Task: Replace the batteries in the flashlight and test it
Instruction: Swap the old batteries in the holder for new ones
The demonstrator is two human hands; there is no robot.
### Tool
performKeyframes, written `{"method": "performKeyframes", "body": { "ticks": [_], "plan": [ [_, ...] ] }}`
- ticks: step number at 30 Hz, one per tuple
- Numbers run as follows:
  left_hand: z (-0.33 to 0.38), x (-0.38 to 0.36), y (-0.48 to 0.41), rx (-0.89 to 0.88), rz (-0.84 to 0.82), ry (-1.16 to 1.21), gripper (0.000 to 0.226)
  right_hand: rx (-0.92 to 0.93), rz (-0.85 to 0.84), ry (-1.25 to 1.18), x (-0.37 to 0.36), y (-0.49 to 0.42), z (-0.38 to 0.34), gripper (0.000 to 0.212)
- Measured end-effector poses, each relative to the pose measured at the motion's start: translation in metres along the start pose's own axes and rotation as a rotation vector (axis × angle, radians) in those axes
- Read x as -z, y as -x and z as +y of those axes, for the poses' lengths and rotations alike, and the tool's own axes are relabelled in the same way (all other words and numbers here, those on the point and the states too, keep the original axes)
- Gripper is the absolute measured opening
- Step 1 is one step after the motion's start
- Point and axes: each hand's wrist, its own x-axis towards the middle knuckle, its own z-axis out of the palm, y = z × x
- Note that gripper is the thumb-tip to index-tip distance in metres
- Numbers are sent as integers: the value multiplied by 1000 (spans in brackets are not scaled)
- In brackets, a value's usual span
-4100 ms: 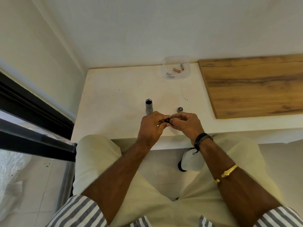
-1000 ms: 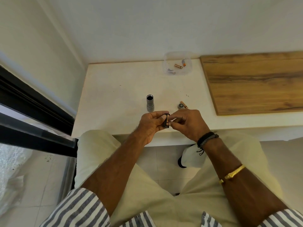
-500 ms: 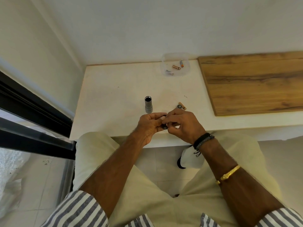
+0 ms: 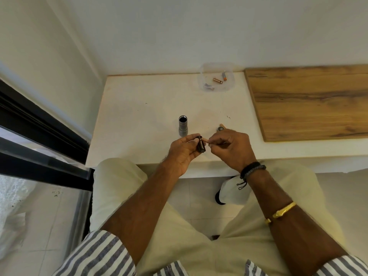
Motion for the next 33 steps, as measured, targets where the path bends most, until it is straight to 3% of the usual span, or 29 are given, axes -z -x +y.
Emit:
{"method": "performKeyframes", "body": {
  "ticks": [4, 9, 20, 25, 29, 33],
  "plan": [
    [2, 0, 1, 59, -20, 138, 25, -238, 240, -148, 3, -7, 16, 12],
    [0, -3, 3, 36, -54, 89, 35, -485, 398, -188, 4, -22, 47, 12],
    [4, -4, 5, 57, -282, 215, 28, -528, 342, 78, -13, -33, 74, 15],
    [5, -5, 7, 46, -304, 231, 27, -527, 283, 164, -14, -33, 77, 18],
    [7, -4, 7, 40, -278, 229, 26, -533, 300, 138, -13, -31, 71, 21],
    [7, -4, 7, -18, -213, 147, 25, -515, 371, -99, -10, -28, 45, 9]
  ]
}}
